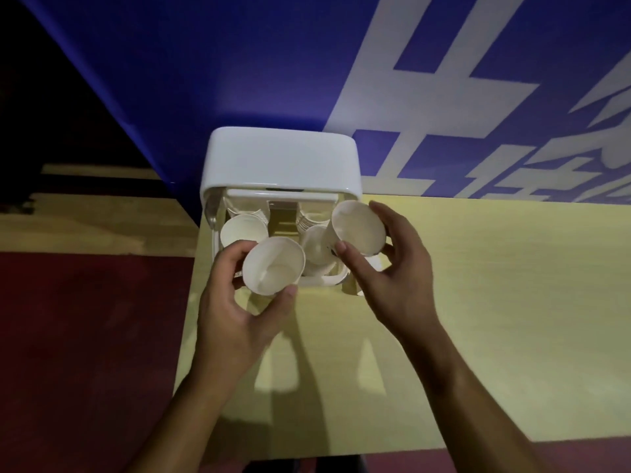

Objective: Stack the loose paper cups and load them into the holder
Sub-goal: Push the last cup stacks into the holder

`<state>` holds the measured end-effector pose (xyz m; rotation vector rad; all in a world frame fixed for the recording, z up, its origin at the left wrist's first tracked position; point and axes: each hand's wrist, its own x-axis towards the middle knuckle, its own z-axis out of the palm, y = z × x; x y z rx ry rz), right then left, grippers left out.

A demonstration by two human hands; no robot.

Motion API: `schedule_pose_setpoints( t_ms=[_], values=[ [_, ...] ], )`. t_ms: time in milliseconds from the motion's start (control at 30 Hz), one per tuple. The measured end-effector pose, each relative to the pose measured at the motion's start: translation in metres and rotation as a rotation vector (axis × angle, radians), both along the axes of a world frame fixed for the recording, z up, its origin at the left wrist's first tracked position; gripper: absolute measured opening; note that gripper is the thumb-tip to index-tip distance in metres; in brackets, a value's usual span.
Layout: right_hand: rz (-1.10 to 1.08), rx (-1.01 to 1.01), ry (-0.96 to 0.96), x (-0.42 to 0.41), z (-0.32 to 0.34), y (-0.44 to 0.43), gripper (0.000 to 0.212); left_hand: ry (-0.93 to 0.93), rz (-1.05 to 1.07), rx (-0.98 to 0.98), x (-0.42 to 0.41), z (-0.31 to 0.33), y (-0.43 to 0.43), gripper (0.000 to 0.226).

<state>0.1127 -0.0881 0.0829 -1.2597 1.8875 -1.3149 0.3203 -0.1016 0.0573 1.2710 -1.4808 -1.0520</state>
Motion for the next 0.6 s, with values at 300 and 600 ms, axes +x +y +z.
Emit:
schedule_pose_setpoints(
  t_ms=[300, 600],
  values=[
    [0.206, 0.045, 0.208, 0.004, -0.052, -0.023, 0.068, -0.023, 0.161, 0.004, -0.001, -0.002, -0.003, 0.063],
    [0.2, 0.132, 0.248, -0.001, -0.085, -0.027, 0.069, 0.027, 0.108, 0.03, -0.03, 0.001, -0.015, 0.059]
  ],
)
